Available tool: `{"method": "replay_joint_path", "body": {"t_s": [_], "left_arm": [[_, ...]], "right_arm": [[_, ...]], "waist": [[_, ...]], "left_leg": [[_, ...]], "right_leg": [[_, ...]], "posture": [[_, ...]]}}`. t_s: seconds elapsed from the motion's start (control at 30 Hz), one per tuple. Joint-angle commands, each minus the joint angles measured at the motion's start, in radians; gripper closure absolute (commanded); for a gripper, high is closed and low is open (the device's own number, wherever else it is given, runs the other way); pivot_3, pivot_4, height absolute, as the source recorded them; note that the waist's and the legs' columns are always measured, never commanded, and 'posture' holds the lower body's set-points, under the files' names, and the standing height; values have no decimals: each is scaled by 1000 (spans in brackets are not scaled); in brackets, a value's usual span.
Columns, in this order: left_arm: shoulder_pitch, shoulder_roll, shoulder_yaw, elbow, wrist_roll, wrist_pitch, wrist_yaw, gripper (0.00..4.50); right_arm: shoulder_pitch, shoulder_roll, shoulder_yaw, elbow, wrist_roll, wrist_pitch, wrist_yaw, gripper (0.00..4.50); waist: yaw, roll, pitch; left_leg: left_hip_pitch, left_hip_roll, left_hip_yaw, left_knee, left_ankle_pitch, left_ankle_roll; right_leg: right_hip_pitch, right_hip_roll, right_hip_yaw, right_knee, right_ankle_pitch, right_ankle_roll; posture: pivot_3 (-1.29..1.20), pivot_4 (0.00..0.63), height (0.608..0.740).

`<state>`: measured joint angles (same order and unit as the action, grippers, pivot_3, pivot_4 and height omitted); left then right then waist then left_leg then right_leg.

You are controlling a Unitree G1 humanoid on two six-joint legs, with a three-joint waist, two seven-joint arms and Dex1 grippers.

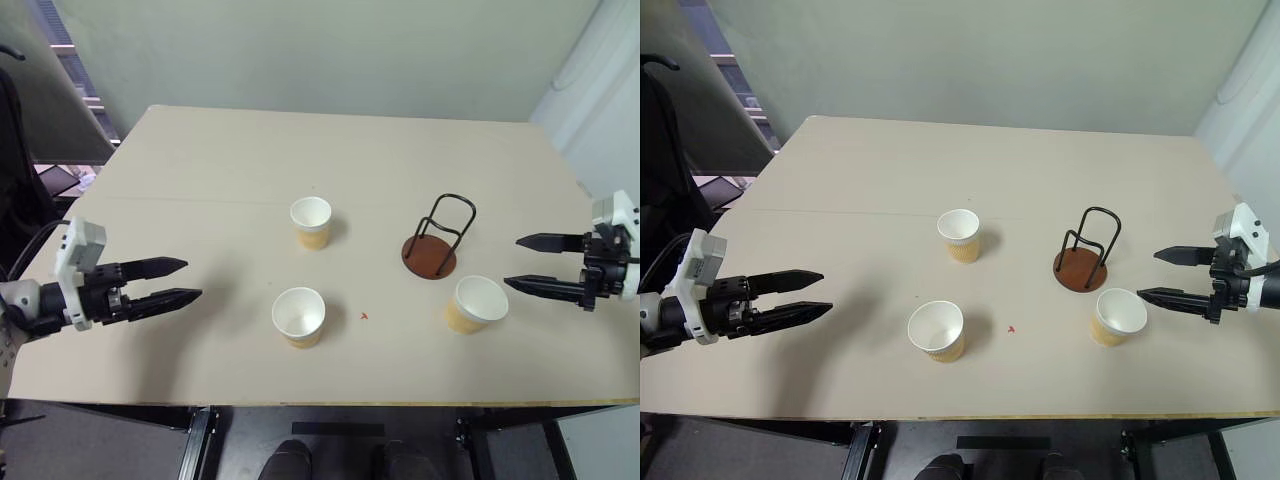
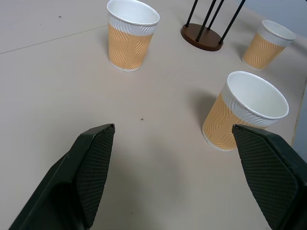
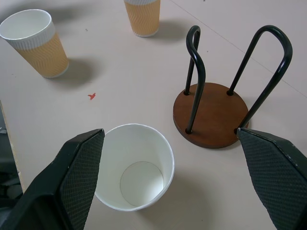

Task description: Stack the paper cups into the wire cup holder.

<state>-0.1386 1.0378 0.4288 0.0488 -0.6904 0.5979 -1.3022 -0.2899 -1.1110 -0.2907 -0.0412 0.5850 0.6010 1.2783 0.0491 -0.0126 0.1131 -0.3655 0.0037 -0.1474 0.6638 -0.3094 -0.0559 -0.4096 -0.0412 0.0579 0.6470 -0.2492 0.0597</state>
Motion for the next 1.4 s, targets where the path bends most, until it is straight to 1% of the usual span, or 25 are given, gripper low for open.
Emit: {"method": "replay_joint_path", "body": {"t_s": [0.03,0.17,0.23,0.27,0.37,0.43,0.57,0.7,0.93,1.03,1.1,1.17,1.4], "left_arm": [[-6,9,34,-30,-15,4,3,318],[-11,9,32,-33,-18,7,6,318],[-20,10,37,-48,-28,11,8,318],[-25,12,37,-59,-33,14,8,318],[-36,16,15,-117,-35,15,13,318],[-48,12,3,-156,-43,21,23,318],[-70,20,-12,-253,-52,29,41,318],[-79,29,10,-318,-76,44,56,318],[-75,38,34,-373,-103,57,81,318],[-80,44,45,-390,-122,63,87,284],[-79,46,48,-404,-132,68,94,284],[-79,47,49,-411,-137,71,100,284],[-89,53,35,-400,-138,70,106,284]], "right_arm": [[-20,-12,-15,-6,8,-1,5,0],[-32,-9,-11,-11,12,1,4,0],[-70,8,11,-32,19,10,-12,0],[-97,20,32,-36,10,12,-28,0],[-202,79,142,-18,-80,3,-115,0],[-246,109,187,-1,-114,1,-141,0],[-306,153,247,44,-155,8,-159,0],[-332,173,283,83,-183,-8,-146,0],[-380,229,321,150,-230,-30,-152,0],[-390,244,324,169,-244,-37,-151,588],[-395,256,323,182,-256,-49,-165,1212],[-397,264,318,183,-257,-46,-169,2022],[-378,258,301,123,-219,-17,-132,4468]], "waist": [[0,0,0],[0,0,0],[0,0,0],[-2,0,0],[-8,-1,0],[-8,-1,0],[-2,0,0],[3,0,0],[3,0,0],[3,0,0],[3,0,0],[3,0,0],[3,0,0]], "left_leg": [[0,0,0,0,0,0],[0,0,0,0,0,0],[0,0,0,0,0,0],[0,0,0,0,0,0],[1,1,1,1,0,0],[2,1,-1,1,0,0],[0,1,-2,1,0,0],[-2,1,-2,0,0,0],[0,2,-1,0,0,-1],[0,2,-1,0,0,-1],[0,2,-1,0,0,-1],[0,1,-2,0,0,-1],[-1,2,-1,0,0,-1]], "right_leg": [[0,0,0,0,0,0],[0,0,0,0,0,0],[0,0,0,0,0,0],[0,0,0,0,0,0],[0,1,0,1,0,1],[1,1,0,1,1,1],[-1,1,0,1,1,1],[-1,0,0,0,1,1],[-2,1,0,1,1,1],[-2,1,0,2,1,1],[-2,1,0,1,1,1],[-2,1,0,1,1,1],[-2,1,0,1,1,1]], "posture": [[0,150,740],[0,150,740],[0,150,740],[0,150,740],[0,150,740],[0,150,740],[0,150,740],[0,150,740],[0,150,740],[0,150,740],[0,150,740],[0,150,740],[0,150,740]]}}
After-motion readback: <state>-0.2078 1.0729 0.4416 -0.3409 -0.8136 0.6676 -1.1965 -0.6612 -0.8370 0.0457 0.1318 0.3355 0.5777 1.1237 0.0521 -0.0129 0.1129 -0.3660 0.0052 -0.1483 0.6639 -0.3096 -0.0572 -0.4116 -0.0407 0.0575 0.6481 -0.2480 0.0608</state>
